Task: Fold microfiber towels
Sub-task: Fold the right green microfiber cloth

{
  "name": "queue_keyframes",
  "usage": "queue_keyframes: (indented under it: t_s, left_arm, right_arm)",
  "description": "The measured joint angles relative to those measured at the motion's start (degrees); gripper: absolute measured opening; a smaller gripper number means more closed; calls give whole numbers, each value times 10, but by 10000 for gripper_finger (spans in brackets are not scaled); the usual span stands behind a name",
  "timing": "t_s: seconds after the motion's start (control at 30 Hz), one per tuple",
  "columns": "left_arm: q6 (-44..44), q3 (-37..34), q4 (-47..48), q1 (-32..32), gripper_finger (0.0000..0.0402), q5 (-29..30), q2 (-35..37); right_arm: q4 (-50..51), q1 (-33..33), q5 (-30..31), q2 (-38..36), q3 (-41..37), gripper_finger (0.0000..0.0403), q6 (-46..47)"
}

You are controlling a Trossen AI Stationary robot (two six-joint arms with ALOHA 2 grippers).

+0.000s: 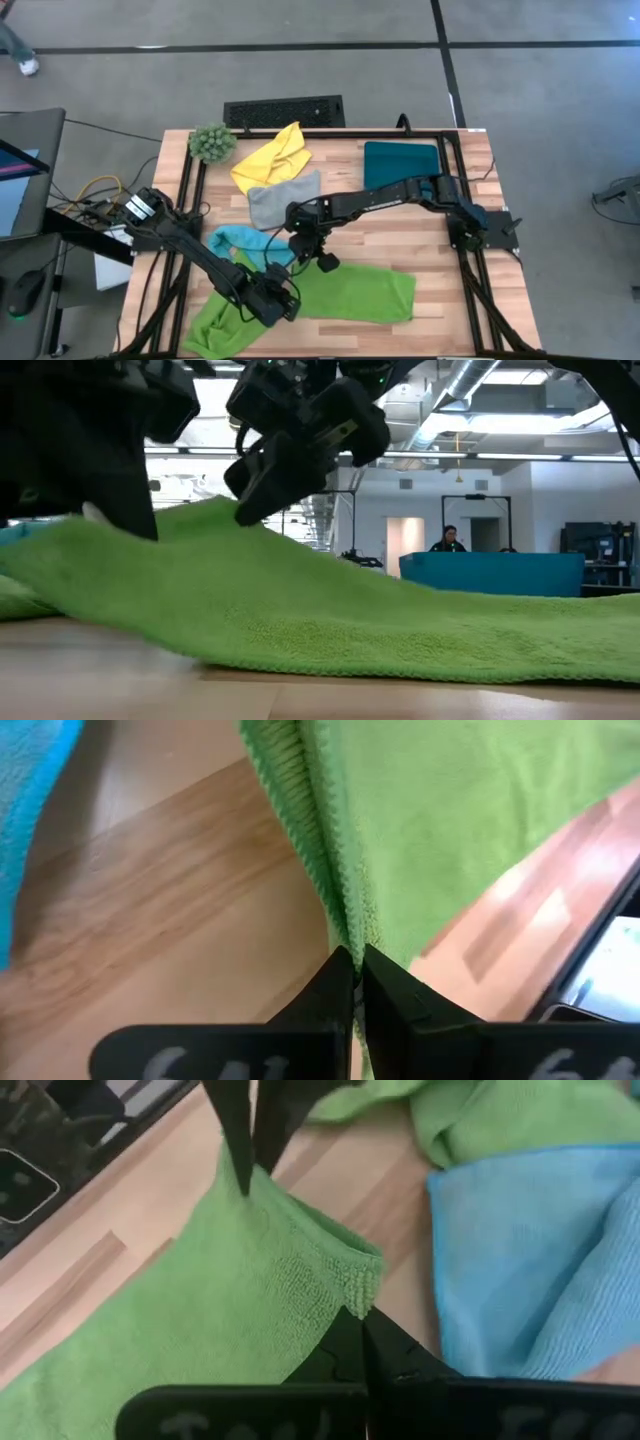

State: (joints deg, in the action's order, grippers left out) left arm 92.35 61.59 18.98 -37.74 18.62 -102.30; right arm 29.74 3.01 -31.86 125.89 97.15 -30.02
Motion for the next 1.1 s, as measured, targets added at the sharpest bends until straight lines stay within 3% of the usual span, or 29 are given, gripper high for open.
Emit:
queue_keyframes:
  t_s: [0.67, 1.1]
  left_arm:
    - [-81, 86, 36, 40, 0, -31, 0]
    - [-133, 89, 12, 66, 0, -64, 1]
  right_arm:
    - [139, 0, -14, -26, 0, 2, -78]
    - [197, 3, -9, -64, 0, 2, -81]
